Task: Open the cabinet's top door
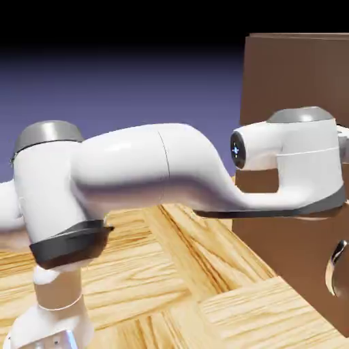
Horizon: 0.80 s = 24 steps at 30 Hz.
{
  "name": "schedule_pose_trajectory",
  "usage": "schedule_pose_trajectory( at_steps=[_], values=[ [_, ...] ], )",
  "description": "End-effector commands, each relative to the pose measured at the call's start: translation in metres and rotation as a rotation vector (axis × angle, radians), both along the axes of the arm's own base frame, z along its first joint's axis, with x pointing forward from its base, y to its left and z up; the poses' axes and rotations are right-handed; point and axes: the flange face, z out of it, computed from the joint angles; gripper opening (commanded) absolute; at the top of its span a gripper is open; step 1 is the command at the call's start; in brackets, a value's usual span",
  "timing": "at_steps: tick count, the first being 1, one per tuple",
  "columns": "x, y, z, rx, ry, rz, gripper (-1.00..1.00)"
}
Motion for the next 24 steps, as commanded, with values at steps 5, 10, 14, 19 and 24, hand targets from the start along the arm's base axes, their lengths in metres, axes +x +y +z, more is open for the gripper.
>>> schedule_pose_trajectory(
  at_steps=[5, 10, 14, 19, 24],
  values=[
    [-0.012, 0.004, 0.000, 0.000, 0.000, -0.027, -1.00],
    [-0.047, 0.015, 0.000, 0.000, 0.000, -0.097, -1.00],
    [-0.075, 0.026, 0.000, 0.000, 0.000, -0.155, -1.00],
    [-0.110, 0.042, 0.000, 0.000, 0.000, -0.227, -1.00],
    [-0.144, 0.061, 0.000, 0.000, 0.000, -0.301, -1.00]
  ],
)
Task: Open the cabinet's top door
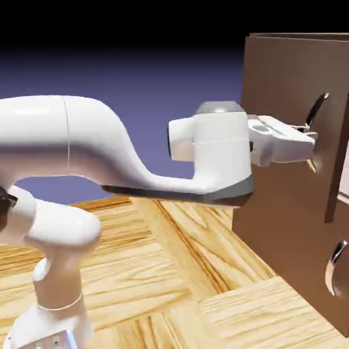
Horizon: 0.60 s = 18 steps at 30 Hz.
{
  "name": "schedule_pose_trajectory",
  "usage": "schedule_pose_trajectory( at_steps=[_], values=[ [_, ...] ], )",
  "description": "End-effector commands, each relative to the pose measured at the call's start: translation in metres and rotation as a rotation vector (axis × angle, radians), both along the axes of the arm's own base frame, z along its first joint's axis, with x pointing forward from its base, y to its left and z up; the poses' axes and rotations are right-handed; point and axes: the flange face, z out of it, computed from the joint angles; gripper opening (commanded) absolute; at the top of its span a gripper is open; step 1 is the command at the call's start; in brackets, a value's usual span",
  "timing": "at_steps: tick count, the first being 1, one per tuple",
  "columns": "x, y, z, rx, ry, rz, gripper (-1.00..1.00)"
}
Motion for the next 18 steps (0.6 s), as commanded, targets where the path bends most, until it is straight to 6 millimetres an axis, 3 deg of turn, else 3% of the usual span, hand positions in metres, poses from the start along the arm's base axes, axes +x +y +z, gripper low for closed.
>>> schedule_pose_trajectory(
  at_steps=[1, 8, 18],
  values=[
    [-0.007, 0.004, 0.000, 0.001, 0.000, -0.016, -1.00],
    [-0.058, 0.041, 0.000, 0.001, 0.000, -0.136, -1.00],
    [-0.127, 0.108, 0.000, 0.001, 0.000, -0.319, -1.00]
  ],
)
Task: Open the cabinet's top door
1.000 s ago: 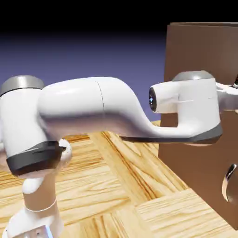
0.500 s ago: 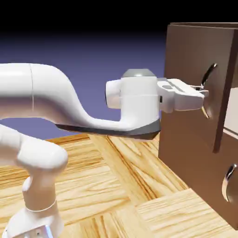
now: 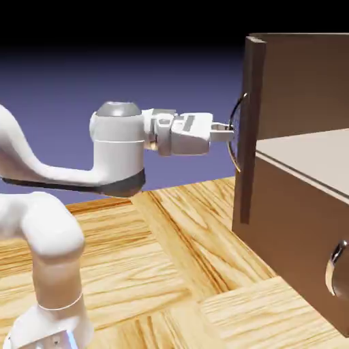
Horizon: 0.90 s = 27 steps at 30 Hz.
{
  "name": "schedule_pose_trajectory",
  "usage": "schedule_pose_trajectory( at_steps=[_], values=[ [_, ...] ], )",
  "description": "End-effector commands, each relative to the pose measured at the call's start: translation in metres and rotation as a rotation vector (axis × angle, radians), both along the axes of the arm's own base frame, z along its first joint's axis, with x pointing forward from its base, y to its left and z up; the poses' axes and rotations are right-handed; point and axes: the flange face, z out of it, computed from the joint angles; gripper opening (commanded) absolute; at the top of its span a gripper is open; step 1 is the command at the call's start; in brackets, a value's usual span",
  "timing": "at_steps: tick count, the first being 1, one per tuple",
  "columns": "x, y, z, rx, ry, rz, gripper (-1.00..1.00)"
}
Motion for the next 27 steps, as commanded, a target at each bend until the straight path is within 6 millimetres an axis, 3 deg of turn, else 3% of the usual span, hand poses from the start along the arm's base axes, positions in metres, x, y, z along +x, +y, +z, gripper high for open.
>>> schedule_pose_trajectory(
  at_steps=[1, 13, 27],
  values=[
    [-0.005, 0.006, 0.000, 0.001, 0.000, -0.017, -1.00],
    [-0.057, 0.081, 0.000, 0.001, 0.000, -0.190, -1.00],
    [-0.100, 0.180, 0.000, 0.001, 0.000, -0.395, -1.00]
  ],
)
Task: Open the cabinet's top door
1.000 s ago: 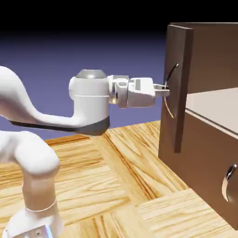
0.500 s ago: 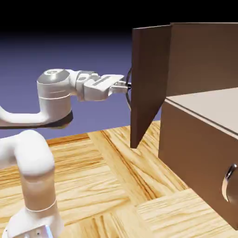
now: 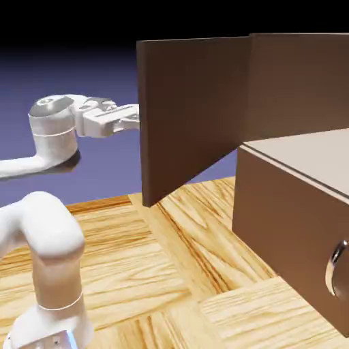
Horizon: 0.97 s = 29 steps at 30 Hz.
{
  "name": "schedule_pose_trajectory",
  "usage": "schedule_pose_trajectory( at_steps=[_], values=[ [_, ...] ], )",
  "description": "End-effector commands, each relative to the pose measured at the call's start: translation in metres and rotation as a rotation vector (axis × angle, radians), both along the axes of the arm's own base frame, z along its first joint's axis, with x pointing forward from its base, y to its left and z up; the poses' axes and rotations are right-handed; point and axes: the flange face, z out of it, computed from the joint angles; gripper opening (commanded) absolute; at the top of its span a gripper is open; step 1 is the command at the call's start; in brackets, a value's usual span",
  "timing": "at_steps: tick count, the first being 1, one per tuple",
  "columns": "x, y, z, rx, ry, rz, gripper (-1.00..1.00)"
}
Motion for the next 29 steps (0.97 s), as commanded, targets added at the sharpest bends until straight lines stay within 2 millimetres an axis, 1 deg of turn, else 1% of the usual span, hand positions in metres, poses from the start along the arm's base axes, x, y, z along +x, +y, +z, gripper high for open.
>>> schedule_pose_trajectory(
  at_steps=[1, 5, 8, 14, 22, 29],
  values=[
    [-0.003, 0.009, 0.000, 0.000, 0.000, -0.019, -1.00],
    [-0.013, 0.049, 0.000, 0.000, 0.000, -0.098, -1.00],
    [-0.020, 0.084, 0.000, 0.000, 0.000, -0.166, -1.00],
    [-0.025, 0.150, 0.000, 0.000, 0.000, -0.292, -1.00],
    [-0.021, 0.228, 0.000, 0.000, 0.000, -0.439, -1.00],
    [-0.010, 0.286, 0.000, 0.000, 0.000, -0.552, -1.00]
  ],
)
